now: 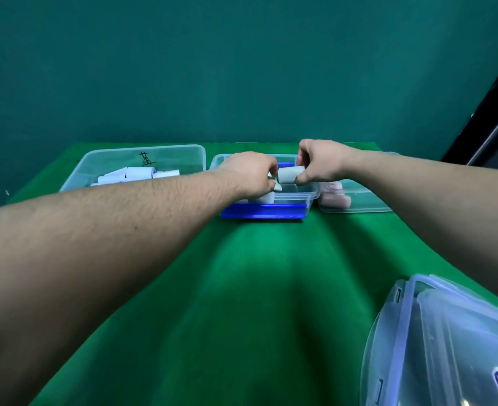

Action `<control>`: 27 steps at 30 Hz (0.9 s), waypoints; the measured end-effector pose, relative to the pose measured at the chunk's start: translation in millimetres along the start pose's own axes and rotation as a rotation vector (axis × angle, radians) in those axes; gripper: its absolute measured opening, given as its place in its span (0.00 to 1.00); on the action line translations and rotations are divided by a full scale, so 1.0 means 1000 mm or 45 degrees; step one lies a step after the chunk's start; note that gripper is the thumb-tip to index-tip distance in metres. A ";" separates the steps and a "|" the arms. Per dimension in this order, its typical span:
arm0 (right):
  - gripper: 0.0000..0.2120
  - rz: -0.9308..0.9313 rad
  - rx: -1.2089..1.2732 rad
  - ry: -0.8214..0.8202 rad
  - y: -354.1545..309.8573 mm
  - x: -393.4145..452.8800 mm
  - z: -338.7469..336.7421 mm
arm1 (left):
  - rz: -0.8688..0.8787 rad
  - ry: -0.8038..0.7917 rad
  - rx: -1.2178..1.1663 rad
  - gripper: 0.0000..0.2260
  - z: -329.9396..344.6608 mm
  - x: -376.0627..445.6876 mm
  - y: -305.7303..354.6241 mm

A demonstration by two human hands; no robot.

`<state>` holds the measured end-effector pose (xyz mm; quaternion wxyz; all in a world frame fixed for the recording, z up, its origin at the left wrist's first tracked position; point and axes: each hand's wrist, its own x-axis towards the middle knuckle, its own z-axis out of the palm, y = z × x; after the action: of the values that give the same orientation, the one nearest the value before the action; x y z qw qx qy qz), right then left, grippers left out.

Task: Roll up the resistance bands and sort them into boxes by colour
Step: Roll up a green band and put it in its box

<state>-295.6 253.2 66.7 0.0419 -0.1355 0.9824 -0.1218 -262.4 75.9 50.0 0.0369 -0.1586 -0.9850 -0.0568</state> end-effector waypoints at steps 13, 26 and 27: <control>0.13 -0.113 -0.616 -0.110 -0.001 0.034 0.017 | -0.004 -0.296 0.037 0.14 0.002 0.017 -0.012; 0.14 -0.230 -0.876 -0.023 -0.015 0.035 0.025 | 0.000 -0.320 0.000 0.13 0.005 0.020 -0.013; 0.14 -0.224 -0.806 -0.013 -0.014 0.036 0.026 | 0.001 -0.322 0.007 0.14 0.005 0.019 -0.013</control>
<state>-323.4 224.0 43.8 -0.0083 -0.2268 0.9558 0.1871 -285.2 69.8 45.7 -0.0874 -0.1649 -0.9818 -0.0338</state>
